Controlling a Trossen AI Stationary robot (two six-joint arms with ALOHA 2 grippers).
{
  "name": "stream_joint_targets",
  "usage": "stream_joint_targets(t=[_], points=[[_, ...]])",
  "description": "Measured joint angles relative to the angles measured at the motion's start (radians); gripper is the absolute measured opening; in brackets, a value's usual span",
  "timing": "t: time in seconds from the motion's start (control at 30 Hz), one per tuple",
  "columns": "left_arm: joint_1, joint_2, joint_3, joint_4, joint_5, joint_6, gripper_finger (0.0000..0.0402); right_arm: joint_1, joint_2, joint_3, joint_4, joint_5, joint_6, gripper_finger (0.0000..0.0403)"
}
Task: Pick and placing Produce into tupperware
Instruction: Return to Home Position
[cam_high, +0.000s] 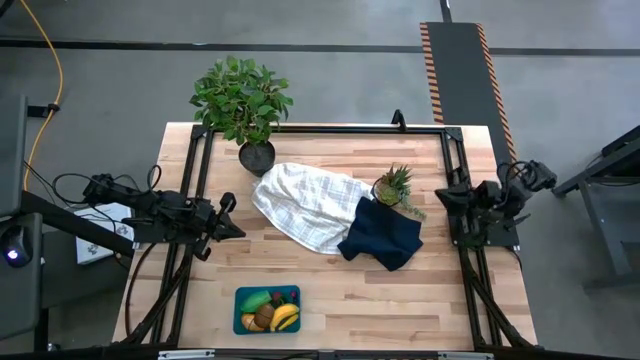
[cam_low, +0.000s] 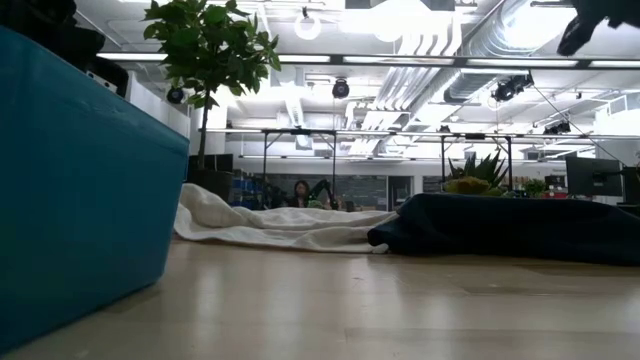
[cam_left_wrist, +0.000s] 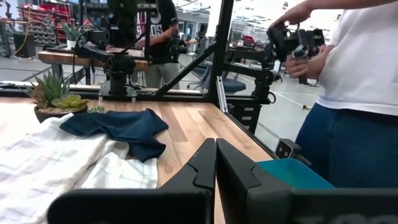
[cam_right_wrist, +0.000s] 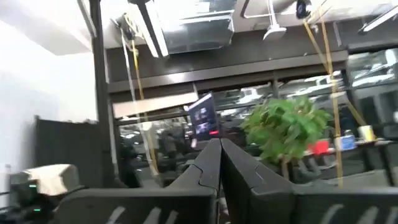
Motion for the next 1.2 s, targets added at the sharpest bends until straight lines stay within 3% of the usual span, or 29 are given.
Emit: stream_joint_targets(t=[0.23, 0.37, 0.53, 0.9, 1.2], points=[[0.0, 0.0, 0.0, 0.0, 0.0, 0.0, 0.0, 0.0, 0.0, -0.062, 0.001, -0.127, 0.13, 0.0], [0.0, 0.0, 0.0, 0.0, 0.0, 0.0, 0.0001, -0.021, 0.0, -0.062, -0.023, -0.146, 0.141, 0.0], [0.0, 0.0, 0.0, 0.0, 0.0, 0.0, 0.0001, -0.131, 0.0, -0.062, -0.027, -0.152, 0.13, 0.0], [0.0, 0.0, 0.0, 0.0, 0.0, 0.0, 0.0001, -0.382, 0.0, -0.062, -0.163, -0.401, 0.276, 0.0], [0.0, 0.0, 0.0, -0.001, 0.0, 0.0, 0.0001, -0.497, 0.0, -0.062, -0.296, -0.497, 0.284, 0.0]])
